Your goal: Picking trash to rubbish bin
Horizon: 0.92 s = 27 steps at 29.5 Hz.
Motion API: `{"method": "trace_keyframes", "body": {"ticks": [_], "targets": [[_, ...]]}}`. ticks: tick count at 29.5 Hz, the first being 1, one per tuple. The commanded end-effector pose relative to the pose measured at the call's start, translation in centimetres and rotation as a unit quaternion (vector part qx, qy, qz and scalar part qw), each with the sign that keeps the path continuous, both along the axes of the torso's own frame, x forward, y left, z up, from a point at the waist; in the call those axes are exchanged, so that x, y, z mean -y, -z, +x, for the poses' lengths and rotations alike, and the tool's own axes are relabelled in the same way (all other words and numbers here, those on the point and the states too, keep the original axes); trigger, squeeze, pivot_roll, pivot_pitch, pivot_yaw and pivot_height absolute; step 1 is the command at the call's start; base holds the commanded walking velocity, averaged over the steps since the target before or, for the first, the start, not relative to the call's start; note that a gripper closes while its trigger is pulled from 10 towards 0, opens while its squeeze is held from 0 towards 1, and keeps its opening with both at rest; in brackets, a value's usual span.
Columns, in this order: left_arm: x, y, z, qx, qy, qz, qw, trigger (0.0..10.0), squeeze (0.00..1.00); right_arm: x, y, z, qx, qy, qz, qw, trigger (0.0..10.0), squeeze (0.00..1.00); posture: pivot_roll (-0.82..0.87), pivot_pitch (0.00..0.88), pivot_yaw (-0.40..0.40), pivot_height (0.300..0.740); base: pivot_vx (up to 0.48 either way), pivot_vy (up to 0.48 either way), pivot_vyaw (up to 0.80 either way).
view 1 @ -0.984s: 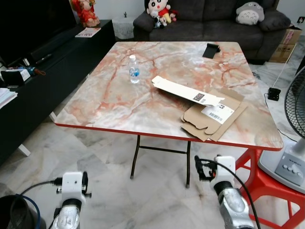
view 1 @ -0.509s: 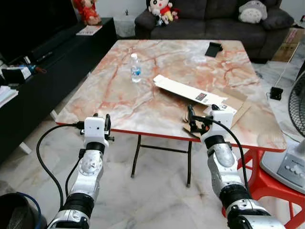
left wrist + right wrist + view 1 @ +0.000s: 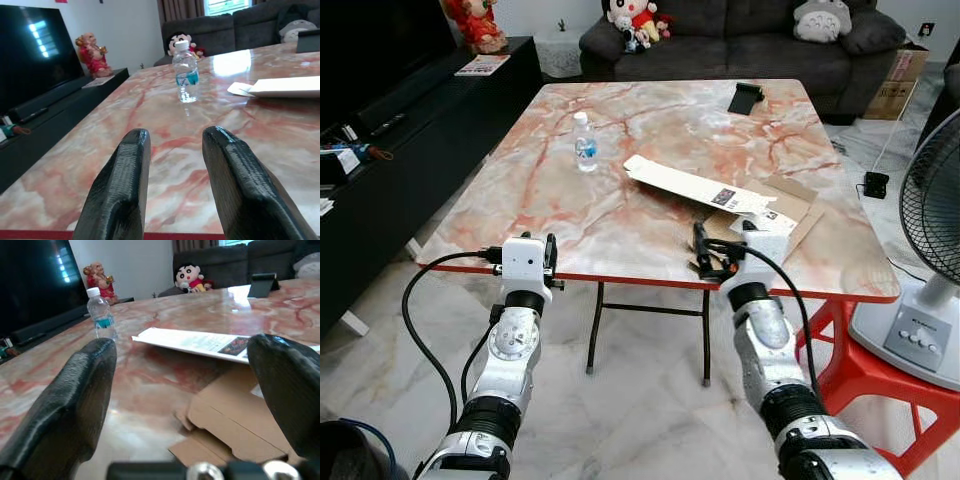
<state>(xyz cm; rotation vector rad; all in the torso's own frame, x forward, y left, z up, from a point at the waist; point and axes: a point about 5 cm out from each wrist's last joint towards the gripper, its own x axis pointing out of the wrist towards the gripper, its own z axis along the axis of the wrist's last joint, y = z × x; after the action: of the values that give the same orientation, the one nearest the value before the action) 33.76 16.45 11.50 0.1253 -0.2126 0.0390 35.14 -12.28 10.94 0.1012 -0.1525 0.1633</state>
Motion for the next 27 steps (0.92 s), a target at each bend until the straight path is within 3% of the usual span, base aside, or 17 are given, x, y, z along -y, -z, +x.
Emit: {"method": "trace_keyframes", "body": {"ticks": [1, 4, 15, 21, 27], "targets": [[-0.4, 0.21, 0.01, -0.009, -0.002, 0.003, 1.0, 10.0, 0.0, -0.51, -0.66, 0.47, 0.003, -0.01, 0.007, 1.0, 10.0, 0.0, 0.05, 0.0, 0.07, 0.74, 0.277, 0.0, -0.74], [-0.44, 0.22, -0.01, -0.009, -0.004, -0.001, 1.0, 10.0, 0.0, -0.52, -0.82, 0.48, 0.009, -0.01, 0.002, 1.0, 10.0, 0.0, 0.05, 0.0, 0.07, 0.74, 0.304, 0.0, -0.74], [-0.36, 0.28, -0.05, -0.011, -0.001, -0.005, 1.0, 10.0, 0.0, -0.79, -0.62, 0.29, 0.009, -0.019, 0.003, 1.0, 10.0, 0.0, 0.04, 0.0, 0.069, 0.74, 0.357, 0.0, 0.0], [-0.4, 0.28, -0.05, -0.011, 0.0, -0.005, 1.0, 10.0, 0.0, -0.95, -0.59, 0.27, 0.01, -0.023, 0.002, 1.0, 10.0, 0.0, 0.04, 0.0, 0.069, 0.74, 0.363, 0.0, -0.73], [-0.51, 0.17, 0.02, -0.01, 0.001, -0.005, 1.0, 10.0, 0.0, -1.11, -0.56, 0.2, 0.011, -0.027, 0.002, 1.0, 10.0, 0.0, 0.05, 0.0, 0.066, 0.74, 0.364, 0.0, 0.0]]}}
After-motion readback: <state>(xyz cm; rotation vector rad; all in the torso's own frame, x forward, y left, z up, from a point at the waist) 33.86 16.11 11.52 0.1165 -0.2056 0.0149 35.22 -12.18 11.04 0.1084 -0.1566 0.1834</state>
